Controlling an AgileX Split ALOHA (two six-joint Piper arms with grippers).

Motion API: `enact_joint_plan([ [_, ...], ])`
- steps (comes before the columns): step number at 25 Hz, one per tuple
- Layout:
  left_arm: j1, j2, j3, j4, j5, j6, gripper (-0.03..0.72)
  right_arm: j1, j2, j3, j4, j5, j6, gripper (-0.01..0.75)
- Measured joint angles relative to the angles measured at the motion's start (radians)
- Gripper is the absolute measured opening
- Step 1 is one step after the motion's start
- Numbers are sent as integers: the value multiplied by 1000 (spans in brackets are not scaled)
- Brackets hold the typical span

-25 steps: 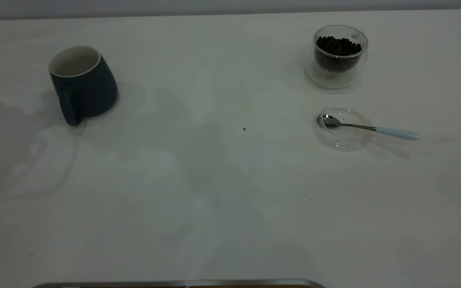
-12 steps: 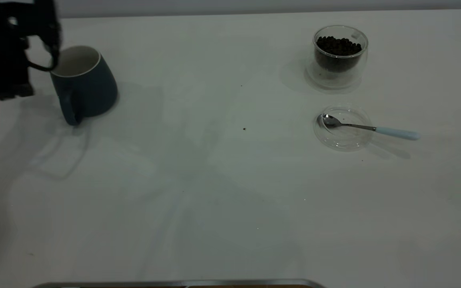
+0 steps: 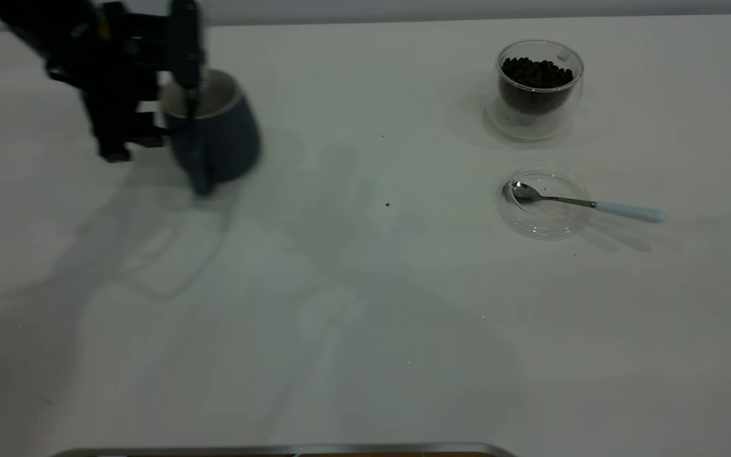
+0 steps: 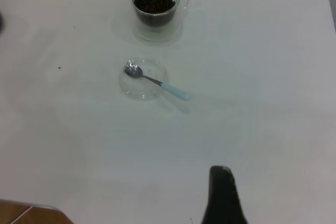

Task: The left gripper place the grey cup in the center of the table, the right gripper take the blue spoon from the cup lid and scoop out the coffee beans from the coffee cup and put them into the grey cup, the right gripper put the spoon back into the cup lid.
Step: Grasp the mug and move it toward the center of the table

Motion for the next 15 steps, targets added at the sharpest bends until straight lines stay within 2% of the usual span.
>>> enact_joint_plan([
  [7,-149,1,-5,-5,-67,-39,567,0,0,0,0,0,0,575],
  [10,-189,-18,-5,-32,-63,-96,567,0,0,0,0,0,0,575],
  [13,-208,-99,-5,-69,-4,-151,567,0,0,0,0,0,0,575],
  [15,-213,-191,-5,-96,90,-202,567,0,0,0,0,0,0,575],
])
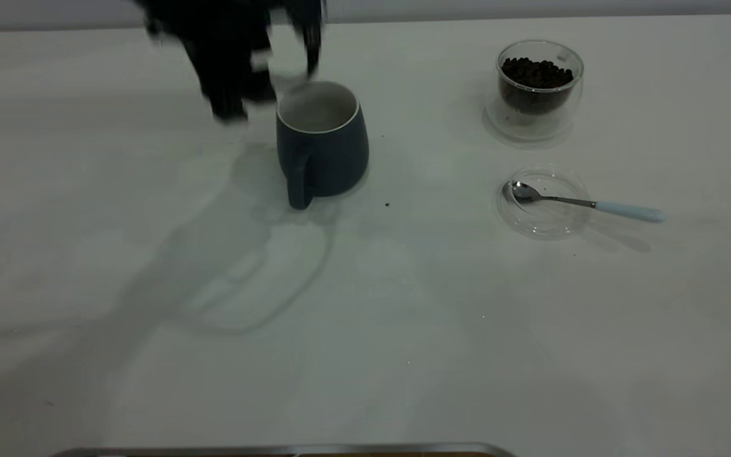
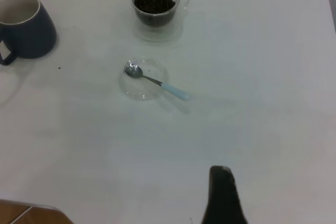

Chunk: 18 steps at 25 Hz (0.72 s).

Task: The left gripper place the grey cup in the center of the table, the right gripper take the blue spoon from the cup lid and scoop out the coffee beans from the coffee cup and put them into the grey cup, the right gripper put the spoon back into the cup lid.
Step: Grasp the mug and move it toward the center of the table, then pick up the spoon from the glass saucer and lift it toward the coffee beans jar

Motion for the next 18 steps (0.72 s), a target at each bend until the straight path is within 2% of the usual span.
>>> enact_joint_plan([
  [5,-1,-308,-6,-31,379,-233,567,0,0,0,0,0,0,575],
  [7,-1,-428,-6,-36,493,-319,567,0,0,0,0,0,0,575],
  [12,-1,-720,-6,-44,701,-495,567,0,0,0,0,0,0,575],
  [18,-1,-961,-6,-88,969,-541,567,0,0,0,0,0,0,575],
])
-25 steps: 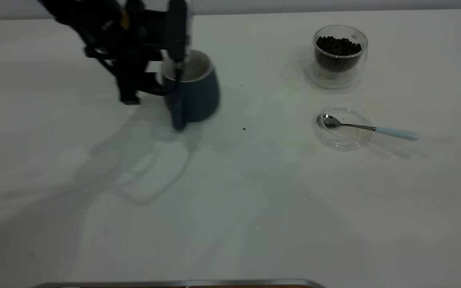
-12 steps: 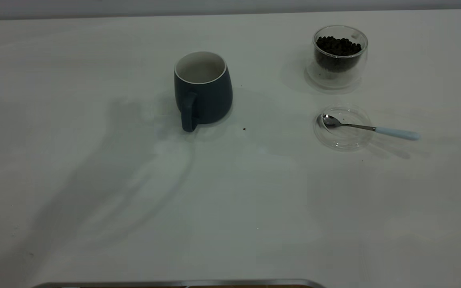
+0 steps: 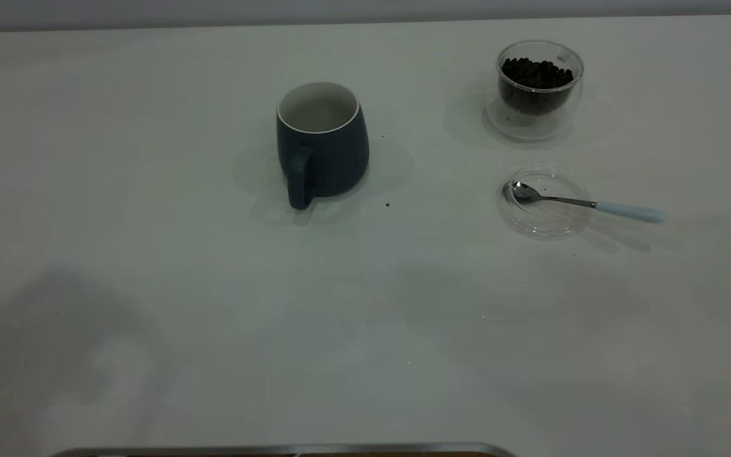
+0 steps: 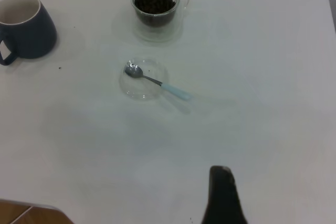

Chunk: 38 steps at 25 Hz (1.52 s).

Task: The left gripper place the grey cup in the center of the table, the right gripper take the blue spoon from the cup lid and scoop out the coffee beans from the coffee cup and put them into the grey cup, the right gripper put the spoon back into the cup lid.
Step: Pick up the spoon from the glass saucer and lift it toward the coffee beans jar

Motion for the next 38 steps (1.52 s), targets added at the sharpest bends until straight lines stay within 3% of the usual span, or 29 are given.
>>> enact_joint_plan([
  [3,0,-74,23,-48,113,-3,567,0,0,0,0,0,0,575],
  [17,0,-469,615,-311,98,-13,567,0,0,0,0,0,0,575],
  [21,0,-590,721,-327,74,-13,567,0,0,0,0,0,0,575],
  [35,2,-937,747,-327,68,-16,567,0,0,0,0,0,0,575],
  [38,50,-994,747,-329,72,-16,567,0,0,0,0,0,0,575],
])
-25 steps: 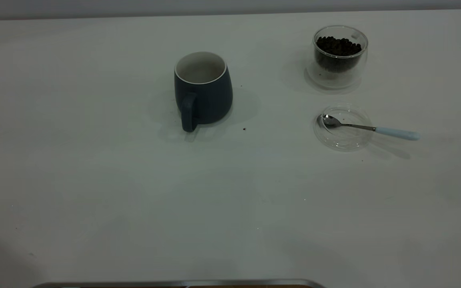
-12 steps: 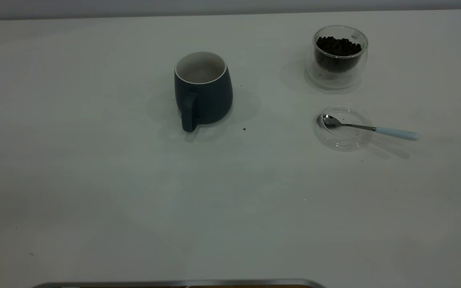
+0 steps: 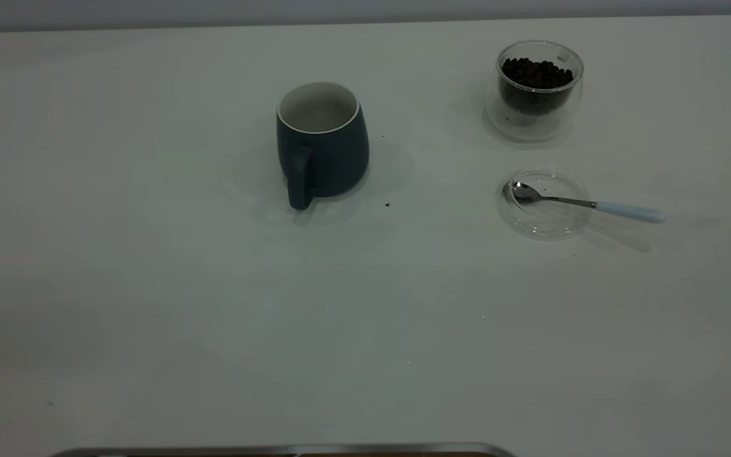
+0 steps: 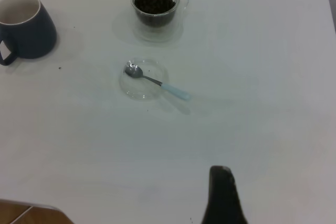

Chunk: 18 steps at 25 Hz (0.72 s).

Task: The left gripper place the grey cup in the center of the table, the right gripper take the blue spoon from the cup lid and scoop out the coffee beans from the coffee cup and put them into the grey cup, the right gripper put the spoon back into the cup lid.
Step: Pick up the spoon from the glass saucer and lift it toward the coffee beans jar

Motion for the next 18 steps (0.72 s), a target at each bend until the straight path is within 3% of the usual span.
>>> enact_joint_plan([
  [6,213,-82,0,-1,5,0,567,0,0,0,0,0,0,575],
  [11,347,-134,0,-1,9,0,567,0,0,0,0,0,0,575],
  [18,382,-137,0,-1,12,0,567,0,0,0,0,0,0,575],
])
